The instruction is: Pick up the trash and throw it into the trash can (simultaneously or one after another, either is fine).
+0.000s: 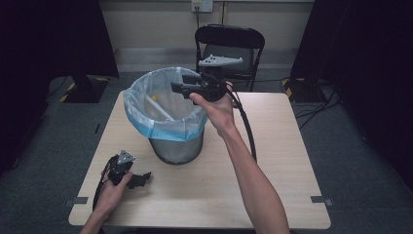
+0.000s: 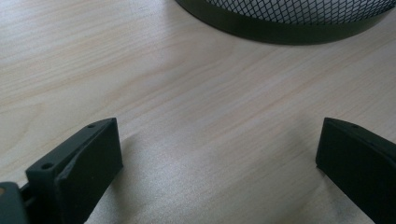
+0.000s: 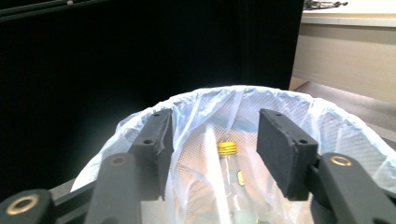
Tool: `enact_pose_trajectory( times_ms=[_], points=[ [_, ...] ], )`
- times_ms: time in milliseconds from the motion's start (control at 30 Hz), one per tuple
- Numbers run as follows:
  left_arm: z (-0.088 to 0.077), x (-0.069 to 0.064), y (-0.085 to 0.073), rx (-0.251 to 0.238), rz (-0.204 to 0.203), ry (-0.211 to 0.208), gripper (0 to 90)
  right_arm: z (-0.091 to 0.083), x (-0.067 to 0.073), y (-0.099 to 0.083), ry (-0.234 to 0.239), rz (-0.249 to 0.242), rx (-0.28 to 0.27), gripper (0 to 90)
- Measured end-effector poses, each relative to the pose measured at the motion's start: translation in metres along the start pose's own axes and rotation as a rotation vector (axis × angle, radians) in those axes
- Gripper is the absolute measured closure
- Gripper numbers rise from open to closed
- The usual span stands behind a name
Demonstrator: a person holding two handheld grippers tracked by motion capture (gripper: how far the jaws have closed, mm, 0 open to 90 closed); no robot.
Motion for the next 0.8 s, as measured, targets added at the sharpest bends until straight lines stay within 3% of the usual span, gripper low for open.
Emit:
enact_pose_trajectory(
  times_ms=[500, 800],
  points=[
    [0.0, 0.0, 0.0, 0.0, 0.0, 0.0, 0.0, -0.003, -0.008, 0.0, -0.036, 0.004, -0.007, 18.5],
    [0.0, 0.0, 0.0, 0.0, 0.0, 0.0, 0.0, -0.012, -0.011, -0.005, -0.048, 0.0, -0.009, 16.8]
  ],
)
Point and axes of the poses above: each handheld gripper's, and its own axes: z roughly forward along the jaws, y roughly out of its top, x roughly to its left, the point moved 10 cm from there along z, roughly forward along the jaws, and after that the axes turned 9 degrees about -y, right-handed, at the moved point
